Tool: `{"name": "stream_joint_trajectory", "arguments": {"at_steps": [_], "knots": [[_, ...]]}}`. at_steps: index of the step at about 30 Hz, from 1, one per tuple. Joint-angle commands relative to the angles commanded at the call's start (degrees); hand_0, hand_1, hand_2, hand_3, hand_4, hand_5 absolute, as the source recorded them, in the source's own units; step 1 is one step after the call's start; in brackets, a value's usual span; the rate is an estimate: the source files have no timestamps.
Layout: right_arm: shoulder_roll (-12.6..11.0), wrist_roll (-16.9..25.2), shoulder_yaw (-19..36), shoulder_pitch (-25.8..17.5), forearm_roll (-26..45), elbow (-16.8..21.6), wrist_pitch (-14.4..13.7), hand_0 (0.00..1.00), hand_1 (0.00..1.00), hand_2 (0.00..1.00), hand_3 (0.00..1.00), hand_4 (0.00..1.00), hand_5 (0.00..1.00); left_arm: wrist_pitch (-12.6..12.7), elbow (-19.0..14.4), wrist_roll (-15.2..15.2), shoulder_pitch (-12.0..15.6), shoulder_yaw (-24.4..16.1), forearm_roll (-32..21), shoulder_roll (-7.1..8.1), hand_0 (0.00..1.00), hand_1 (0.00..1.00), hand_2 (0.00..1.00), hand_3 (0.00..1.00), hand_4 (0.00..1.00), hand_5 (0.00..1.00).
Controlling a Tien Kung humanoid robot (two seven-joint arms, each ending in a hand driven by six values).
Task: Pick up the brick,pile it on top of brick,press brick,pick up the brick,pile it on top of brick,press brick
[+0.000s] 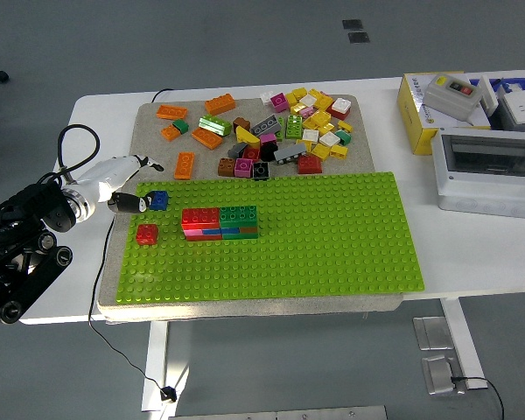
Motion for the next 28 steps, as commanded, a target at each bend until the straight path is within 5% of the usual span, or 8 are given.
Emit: {"name": "stream_joint_trajectory", "arguments": {"at_steps": [5,7,28], "knots": [[-0.04,-0.01,-0.06,0.10,0.22,0.00,-0.01,0.701,0.638,0.592,0.755,0.602,0.998,-2.22,1.63,0.71,-0.96,0.55,-0.89,-0.40,0.993,0.987,0.998,0.863,0.628,0.177],[-0.05,-0.01,-0.15,0.12,0.35,0.00,-0.01,0.701,0.638,0.592,0.755,0.602,0.998,-2.55,2.19,0.76,-1.25,0.67,-1.10,-0.57,0.998,0.998,0.998,0.894,0.703,0.230],[0.24,0.13,-1.01,0.13,1.10,0.00,-0.30,0.701,0.638,0.589,0.755,0.600,0.998,-1.93,9.29,-0.60,-3.33,3.21,-3.83,-3.32,0.998,0.998,0.998,0.891,0.722,0.251]]}}
